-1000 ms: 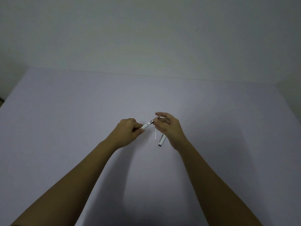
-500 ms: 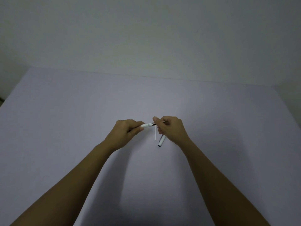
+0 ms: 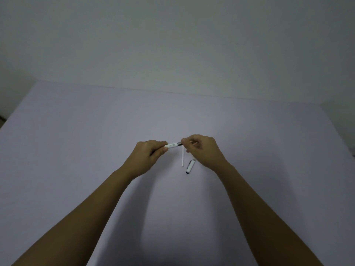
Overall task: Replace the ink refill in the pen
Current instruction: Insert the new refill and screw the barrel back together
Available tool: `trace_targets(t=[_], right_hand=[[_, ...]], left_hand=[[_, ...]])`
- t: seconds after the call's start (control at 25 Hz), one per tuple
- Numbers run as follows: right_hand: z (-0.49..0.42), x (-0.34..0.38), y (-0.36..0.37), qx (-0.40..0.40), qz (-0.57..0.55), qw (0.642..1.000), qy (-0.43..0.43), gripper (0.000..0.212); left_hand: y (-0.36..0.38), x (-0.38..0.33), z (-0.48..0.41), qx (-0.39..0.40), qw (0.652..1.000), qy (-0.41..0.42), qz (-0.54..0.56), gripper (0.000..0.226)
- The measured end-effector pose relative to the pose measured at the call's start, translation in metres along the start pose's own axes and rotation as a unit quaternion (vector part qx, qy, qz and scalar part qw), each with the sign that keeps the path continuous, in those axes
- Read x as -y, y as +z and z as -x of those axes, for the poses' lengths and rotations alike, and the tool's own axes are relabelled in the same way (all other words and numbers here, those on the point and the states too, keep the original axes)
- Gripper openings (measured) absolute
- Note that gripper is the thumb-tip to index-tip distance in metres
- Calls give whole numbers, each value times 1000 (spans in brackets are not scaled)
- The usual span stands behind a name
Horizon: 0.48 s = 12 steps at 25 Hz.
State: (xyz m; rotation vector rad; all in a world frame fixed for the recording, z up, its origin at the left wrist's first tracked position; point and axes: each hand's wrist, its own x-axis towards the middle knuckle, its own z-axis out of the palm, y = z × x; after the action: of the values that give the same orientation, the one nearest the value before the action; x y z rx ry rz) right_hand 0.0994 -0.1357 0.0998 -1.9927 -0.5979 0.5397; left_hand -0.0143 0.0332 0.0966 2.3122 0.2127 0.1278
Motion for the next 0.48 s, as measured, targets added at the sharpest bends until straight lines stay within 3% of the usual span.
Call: trace_targets(t=[0.12,0.28,0.44,0.48], right_hand=[[2,2,-3,0,-9,999,-39,8],[1,3,-3,10,29,999,-31,24],[7,4,-5,22,54,993,-103,4],[6,4,-5,18,68,992,-101,7]], left_hand=[[-2,0,1,-2,1000,5,2,27],[-1,-3,4,-2,1000,11,7,25],[-4,-7,6,-8,1000,12,10,24],[-5,-8,7,-5,1000,16,10,24]])
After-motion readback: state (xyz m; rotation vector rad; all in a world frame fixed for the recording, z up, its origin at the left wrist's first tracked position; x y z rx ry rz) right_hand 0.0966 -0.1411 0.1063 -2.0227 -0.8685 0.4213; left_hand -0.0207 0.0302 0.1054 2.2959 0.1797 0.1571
